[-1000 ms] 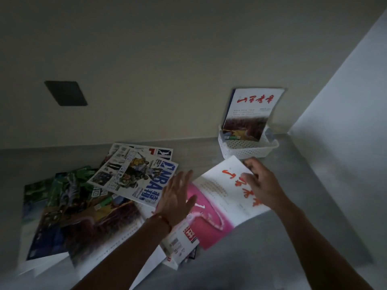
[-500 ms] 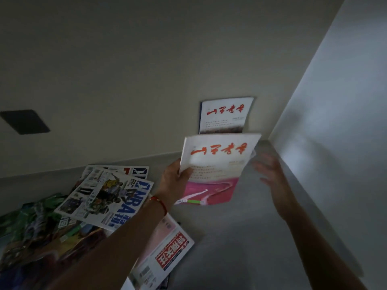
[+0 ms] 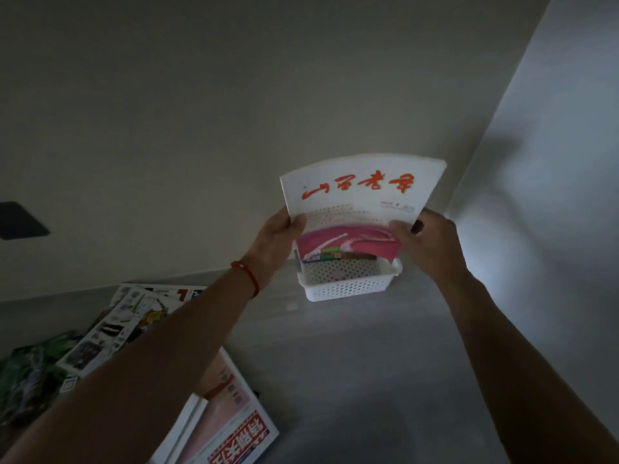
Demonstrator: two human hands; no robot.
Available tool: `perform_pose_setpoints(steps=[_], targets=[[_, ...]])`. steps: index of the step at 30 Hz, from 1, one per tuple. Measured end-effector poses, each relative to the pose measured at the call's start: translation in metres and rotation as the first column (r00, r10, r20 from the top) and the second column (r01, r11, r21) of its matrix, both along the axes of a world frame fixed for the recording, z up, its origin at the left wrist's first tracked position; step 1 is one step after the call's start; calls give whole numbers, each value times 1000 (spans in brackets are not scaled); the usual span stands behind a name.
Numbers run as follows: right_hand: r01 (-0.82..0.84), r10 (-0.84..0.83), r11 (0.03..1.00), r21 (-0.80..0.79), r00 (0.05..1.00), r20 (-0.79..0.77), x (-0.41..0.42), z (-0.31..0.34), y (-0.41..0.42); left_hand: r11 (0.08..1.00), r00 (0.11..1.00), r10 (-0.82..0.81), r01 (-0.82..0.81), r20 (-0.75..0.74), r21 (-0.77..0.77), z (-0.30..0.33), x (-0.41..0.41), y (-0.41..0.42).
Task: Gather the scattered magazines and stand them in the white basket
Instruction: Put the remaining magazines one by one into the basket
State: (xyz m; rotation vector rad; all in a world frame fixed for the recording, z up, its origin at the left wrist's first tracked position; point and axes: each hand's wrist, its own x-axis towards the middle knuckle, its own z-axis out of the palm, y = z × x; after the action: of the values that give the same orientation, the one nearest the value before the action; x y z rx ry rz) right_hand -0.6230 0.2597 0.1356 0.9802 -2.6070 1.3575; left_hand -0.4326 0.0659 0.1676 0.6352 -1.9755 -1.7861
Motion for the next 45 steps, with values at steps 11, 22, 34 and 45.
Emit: perform_pose_setpoints(steps=[11,22,34,45], targets=[[20,-33,988,153,996,83,-57,-61,-41,958,910,280,-287,304,-24,-75,-57,-33],[39,-85,983,179,963,254,-78,-93,-62,923,844,337,-383,418,30,-91,-99,-42],[-21,-16,996,89,918,397,-52,-71,-67,938,908,213,-294,360,185,-85,-78,-53],[-382,368,924,-16,876,312,134,-96,-72,919,804,368,-237,467,-315,-121,159,-30]])
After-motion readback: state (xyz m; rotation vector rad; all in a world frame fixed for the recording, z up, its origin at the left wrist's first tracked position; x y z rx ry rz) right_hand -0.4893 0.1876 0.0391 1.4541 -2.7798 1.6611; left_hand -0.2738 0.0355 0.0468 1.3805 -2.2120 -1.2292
